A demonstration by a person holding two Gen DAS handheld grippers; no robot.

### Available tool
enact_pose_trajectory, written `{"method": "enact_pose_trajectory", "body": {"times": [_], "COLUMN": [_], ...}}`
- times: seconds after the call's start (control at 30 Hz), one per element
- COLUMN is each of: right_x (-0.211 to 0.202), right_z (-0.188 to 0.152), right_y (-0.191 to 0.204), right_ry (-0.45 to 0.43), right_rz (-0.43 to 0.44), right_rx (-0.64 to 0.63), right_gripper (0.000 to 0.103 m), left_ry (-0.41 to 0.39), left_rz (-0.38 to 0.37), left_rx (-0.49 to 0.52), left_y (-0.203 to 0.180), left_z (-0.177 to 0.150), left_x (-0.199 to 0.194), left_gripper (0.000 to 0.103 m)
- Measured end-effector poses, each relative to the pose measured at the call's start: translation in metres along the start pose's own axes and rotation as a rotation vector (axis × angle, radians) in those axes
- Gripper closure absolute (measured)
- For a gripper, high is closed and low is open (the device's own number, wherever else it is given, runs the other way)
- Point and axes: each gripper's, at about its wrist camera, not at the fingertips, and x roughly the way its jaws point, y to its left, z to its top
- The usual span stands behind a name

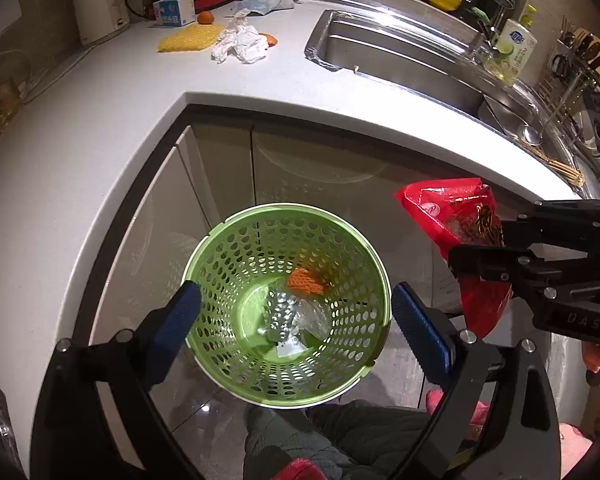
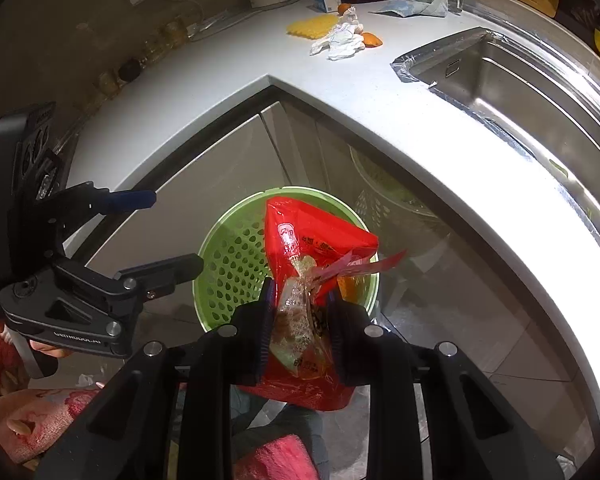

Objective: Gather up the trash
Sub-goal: 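Carry blister pack and red packet over the basket and open both tools to drop them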

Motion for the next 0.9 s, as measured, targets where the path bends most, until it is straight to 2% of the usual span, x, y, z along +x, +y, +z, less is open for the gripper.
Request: {"method": "enact_pose_trajectory", "body": {"times": [0.1, 0.33, 0.63, 0.7, 0.77, 0.83, 0.9], "right_x": [0.000, 0.010, 0.050, 0.064, 0.079, 0.095, 0.106], "right_z": [0.001, 0.007, 0.014, 0.013, 0.012, 0.011, 0.010], "right_y": [-0.001, 0.004, 0.016, 0.021, 0.026, 0.029, 0.031], "right_ry": [-0.001, 0.015, 0.081, 0.105, 0.133, 0.175, 0.211], "right_rz": [0.004, 0.014, 0.021, 0.023, 0.023, 0.053, 0.086], "right_rx": [0.000, -0.017, -0.049, -0.060, -0.068, -0.060, -0.034], "right_gripper": [0.077, 0.076, 0.074, 0.070, 0.055, 0.044, 0.041], "left_ry": [-0.003, -0.061, -0.062, -0.062, -0.058, -0.051, -0.043], "left_rz": [0.032, 0.052, 0.082, 0.085, 0.092, 0.094, 0.098], "left_rx": [-0.035, -0.084, -0.094, -0.101, -0.106, -0.112, -0.115], "left_y": [0.007, 0.016, 0.033, 0.038, 0.044, 0.050, 0.055], "left_z": [0.004, 0.011, 0.016, 0.017, 0.019, 0.020, 0.021], "left_x": [-0.010, -0.038, -0.042, -0.042, -0.040, -0.038, -0.036], "left_gripper": [0.008, 0.008, 0.008, 0.008, 0.008, 0.008, 0.008]}}
